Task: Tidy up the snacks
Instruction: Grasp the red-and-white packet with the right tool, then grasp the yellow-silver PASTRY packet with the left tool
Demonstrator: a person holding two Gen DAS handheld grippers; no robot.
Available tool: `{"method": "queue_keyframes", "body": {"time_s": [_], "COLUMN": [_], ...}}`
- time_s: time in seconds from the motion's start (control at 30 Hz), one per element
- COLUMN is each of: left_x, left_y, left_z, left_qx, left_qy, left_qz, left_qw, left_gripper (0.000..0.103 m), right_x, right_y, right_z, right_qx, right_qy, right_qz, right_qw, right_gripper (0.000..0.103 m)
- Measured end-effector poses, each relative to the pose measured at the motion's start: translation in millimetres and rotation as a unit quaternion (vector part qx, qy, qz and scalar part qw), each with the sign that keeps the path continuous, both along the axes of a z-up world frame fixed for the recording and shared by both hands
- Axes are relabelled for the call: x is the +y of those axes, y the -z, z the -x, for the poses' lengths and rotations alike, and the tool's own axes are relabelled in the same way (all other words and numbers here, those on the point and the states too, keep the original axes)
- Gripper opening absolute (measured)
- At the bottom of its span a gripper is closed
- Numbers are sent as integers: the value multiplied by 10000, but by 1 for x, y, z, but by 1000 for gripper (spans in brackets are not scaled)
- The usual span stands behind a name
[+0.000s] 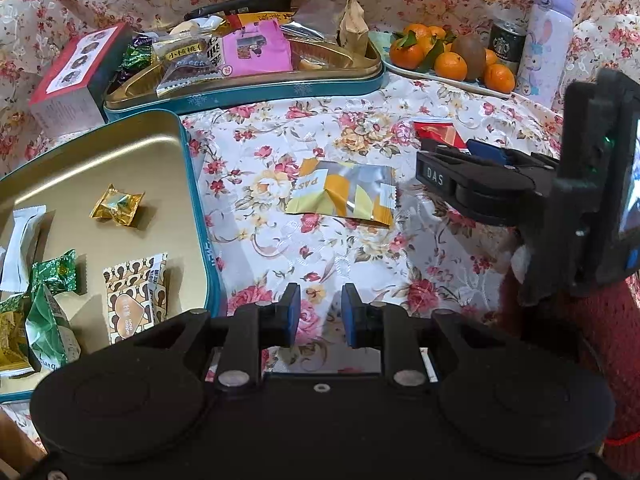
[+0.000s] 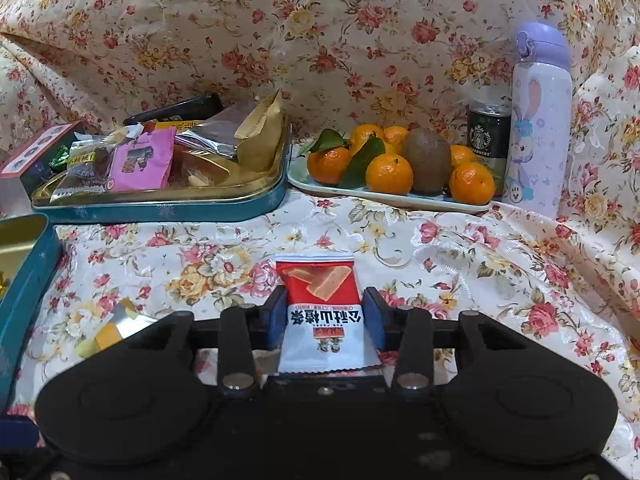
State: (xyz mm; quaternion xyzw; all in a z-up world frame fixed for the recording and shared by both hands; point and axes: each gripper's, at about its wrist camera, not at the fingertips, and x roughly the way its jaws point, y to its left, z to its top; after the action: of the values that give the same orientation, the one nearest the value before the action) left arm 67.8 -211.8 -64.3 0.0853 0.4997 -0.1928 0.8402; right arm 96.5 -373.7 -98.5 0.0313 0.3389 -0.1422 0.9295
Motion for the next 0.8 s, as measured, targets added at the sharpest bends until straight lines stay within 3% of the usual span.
{"method": "queue_keyframes", "body": {"time_s": [0.33,0.53,0.63,0.8], "left_x": [0,-9,-15,-31], "left_y": [-11,-23,-24,-22], "left_z": [-5,-26,-37,-50], "left_qx": [-185,-497,-623,-729], "left_qy": [46,148,319,969], "left_qz": [-16,-151,-218,-364], "left_qw": [9998,9985,9973,9920], "left_gripper": [30,30,30,30], "right_x": [-11,-33,-49,-42], "right_y": [-4,-3,-1,-1], "right_z": [39,57,64,58], "right_qx": [-87,-343,-577,-458], "right_qy": [85,411,594,562], "right_qz": [-2,-534,-1027,-828], "right_qw": [9999,9971,9913,9939], "right_gripper": [37,37,36,37]}}
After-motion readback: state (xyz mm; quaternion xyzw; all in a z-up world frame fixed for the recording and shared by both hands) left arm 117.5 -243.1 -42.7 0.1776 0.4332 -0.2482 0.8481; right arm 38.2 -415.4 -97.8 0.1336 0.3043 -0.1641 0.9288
